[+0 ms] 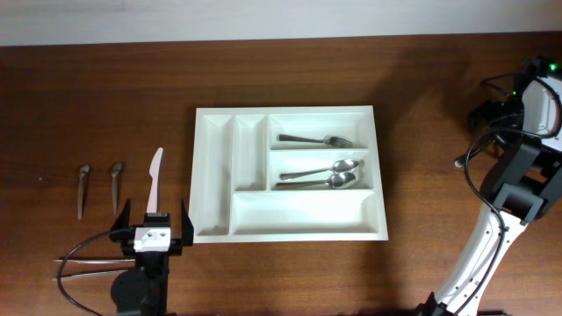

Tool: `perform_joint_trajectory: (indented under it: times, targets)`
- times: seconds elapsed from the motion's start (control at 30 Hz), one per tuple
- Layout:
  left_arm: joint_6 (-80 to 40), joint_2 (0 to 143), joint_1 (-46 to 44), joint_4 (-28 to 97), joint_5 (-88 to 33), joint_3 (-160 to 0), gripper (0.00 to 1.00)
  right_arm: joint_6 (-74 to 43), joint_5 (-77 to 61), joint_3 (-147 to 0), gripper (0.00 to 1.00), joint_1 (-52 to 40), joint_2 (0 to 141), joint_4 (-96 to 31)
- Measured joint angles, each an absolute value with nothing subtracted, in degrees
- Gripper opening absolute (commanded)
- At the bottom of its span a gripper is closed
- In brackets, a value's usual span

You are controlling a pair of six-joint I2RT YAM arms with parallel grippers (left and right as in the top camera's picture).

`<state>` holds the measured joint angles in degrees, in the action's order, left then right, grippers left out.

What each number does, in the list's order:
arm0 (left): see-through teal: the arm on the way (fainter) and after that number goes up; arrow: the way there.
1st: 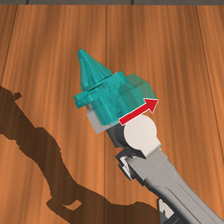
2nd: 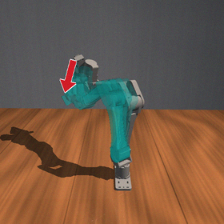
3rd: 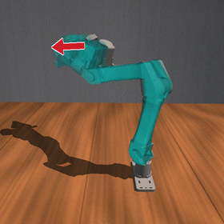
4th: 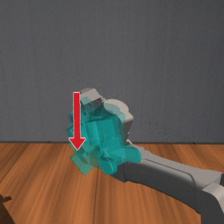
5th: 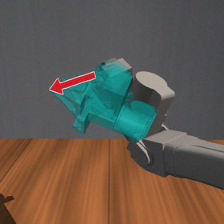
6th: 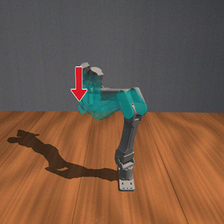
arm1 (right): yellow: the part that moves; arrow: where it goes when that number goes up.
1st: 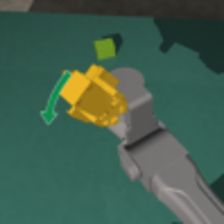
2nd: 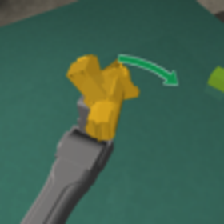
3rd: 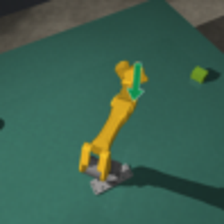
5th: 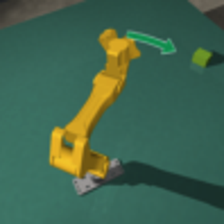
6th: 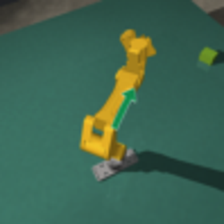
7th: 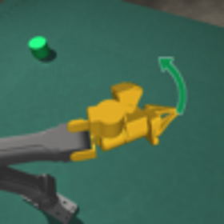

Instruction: Pack container

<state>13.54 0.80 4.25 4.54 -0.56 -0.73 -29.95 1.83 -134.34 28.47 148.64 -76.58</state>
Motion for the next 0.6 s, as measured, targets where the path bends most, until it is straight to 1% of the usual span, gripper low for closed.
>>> perform_joint_trajectory:
  times: [0.3,0.33,0.37,0.47,0.5,0.57,0.6]
  targets:
    - [13.54,0.8,4.25,4.54,-0.56,-0.73,0.99,-29.54,1.43,-133.84,1.0,28.51,148.44,-75.35]
    - [13.54,0.8,4.25,4.54,-0.56,-0.73,0.99,-29.52,1.45,-133.84,0.97,28.51,148.44,-75.26]
    - [13.54,0.8,4.25,4.54,-0.56,-0.73,0.99,-29.39,1.43,-133.84,0.92,28.51,148.44,-75.24]
    - [13.54,0.8,4.25,4.54,-0.56,-0.73,0.99,-28.99,1.21,-133.8,0.68,28.51,148.44,-74.65]
    - [13.54,0.8,4.25,4.54,-0.56,-0.73,0.99,-28.97,1.15,-133.78,0.62,28.51,148.44,-74.56]
    - [13.54,0.8,4.25,4.54,-0.56,-0.73,0.99,-29.19,1.04,-133.64,0.4,28.51,148.44,-74.41]
    - [13.54,0.8,4.25,4.54,-0.56,-0.73,0.99,-29.21,1.02,-133.64,0.35,28.51,148.44,-74.43]
